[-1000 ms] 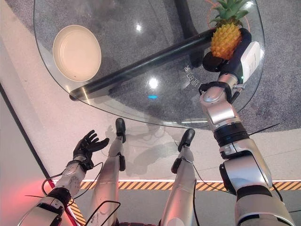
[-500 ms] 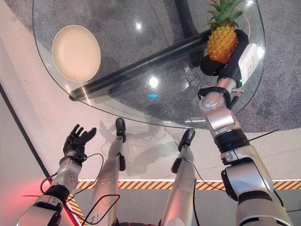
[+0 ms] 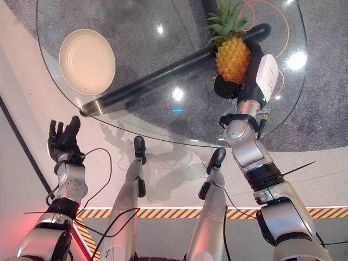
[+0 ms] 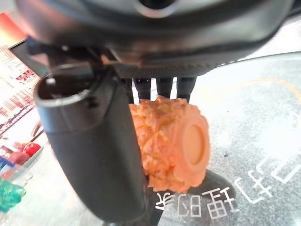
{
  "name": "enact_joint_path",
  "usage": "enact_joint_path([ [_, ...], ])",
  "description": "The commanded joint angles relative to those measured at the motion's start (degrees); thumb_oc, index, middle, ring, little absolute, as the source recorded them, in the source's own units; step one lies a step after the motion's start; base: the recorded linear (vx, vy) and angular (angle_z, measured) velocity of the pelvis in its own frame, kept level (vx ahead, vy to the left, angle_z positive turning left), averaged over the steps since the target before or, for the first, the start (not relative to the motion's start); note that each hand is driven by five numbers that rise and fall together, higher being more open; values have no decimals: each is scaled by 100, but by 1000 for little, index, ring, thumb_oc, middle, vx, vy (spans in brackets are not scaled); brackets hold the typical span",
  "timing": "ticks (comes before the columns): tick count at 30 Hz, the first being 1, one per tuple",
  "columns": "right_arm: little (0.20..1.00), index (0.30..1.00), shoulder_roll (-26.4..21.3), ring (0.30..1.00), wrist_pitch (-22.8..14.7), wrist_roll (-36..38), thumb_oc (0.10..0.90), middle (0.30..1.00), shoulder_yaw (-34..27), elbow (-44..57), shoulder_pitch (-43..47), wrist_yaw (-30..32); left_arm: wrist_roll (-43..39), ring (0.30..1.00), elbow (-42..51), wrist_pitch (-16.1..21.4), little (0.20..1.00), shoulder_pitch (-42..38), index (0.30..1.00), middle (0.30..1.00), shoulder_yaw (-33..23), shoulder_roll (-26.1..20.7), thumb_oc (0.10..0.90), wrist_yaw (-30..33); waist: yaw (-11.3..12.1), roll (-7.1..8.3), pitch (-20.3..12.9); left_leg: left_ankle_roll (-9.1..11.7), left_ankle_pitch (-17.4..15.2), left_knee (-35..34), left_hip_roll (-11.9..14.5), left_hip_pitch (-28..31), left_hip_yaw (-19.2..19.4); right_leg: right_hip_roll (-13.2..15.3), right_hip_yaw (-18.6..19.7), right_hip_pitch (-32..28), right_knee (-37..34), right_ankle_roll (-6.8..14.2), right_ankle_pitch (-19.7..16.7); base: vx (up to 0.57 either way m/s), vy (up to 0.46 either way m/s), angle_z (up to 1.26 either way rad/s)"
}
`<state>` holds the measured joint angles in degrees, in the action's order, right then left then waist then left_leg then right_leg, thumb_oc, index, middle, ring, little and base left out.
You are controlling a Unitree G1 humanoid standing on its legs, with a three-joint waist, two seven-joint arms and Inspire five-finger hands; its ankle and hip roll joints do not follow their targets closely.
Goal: Pick up the fruit to the plate
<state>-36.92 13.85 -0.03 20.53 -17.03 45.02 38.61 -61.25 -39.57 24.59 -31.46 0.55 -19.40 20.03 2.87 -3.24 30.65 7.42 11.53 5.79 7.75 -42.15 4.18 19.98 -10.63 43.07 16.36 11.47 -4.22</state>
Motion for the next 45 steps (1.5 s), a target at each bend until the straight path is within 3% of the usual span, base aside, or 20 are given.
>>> enact_joint_path([
  [1,200,300,-149,300,-765,-497,100,300,201,786,230,-127,8,900,231,794,900,-171,900,900,-319,-542,800,237,-14,-96,-86,81,-320,163,145,117,-77,-39,-82,282,-164,52,-308,0,0,0],
  [9,200,300,-131,300,-1110,-605,100,300,322,890,88,-394,239,900,694,1216,900,-327,900,900,-415,-668,800,640,-4,-38,-86,107,-342,153,177,127,-74,-31,-117,235,-190,55,-293,0,0,0],
  [16,200,300,-99,300,-1348,-640,100,300,436,1035,-61,-690,1187,900,1347,1582,900,-400,900,900,-464,-651,800,1221,62,98,-86,128,-365,160,226,89,-131,-17,-203,189,-187,68,-277,0,-64,0],
  [23,200,300,-91,300,-1453,-815,100,300,449,1264,-130,-884,1668,900,1955,1621,900,-302,900,900,-472,-513,800,1267,124,118,-86,126,-375,142,212,70,-173,-3,-268,150,-225,95,-288,-4,-40,0],
  [27,200,300,-76,300,-1522,-857,100,300,437,1442,-156,-988,1958,900,2423,1473,900,-216,900,900,-379,-471,800,1021,137,125,-86,130,-374,113,218,77,-181,-2,-281,131,-256,114,-295,0,0,0],
  [35,200,300,-62,300,-1664,-1012,100,300,372,1738,-125,-1284,1459,900,3144,994,900,-139,900,900,-60,-338,800,-29,154,98,-86,112,-356,104,178,67,-203,25,-306,95,-313,153,-346,0,0,0],
  [40,200,300,-40,300,-1673,-1013,100,300,370,1939,-33,-1380,1010,900,3367,402,900,-216,900,900,291,-261,800,-716,121,70,-86,95,-341,109,157,65,-205,55,-299,89,-348,190,-401,0,0,0],
  [45,200,300,-85,300,-1710,-1004,100,300,405,2023,26,-1458,671,900,3446,242,900,-252,900,900,511,-241,800,-1029,90,12,-86,85,-326,110,140,76,-184,77,-282,91,-374,212,-438,0,0,0],
])
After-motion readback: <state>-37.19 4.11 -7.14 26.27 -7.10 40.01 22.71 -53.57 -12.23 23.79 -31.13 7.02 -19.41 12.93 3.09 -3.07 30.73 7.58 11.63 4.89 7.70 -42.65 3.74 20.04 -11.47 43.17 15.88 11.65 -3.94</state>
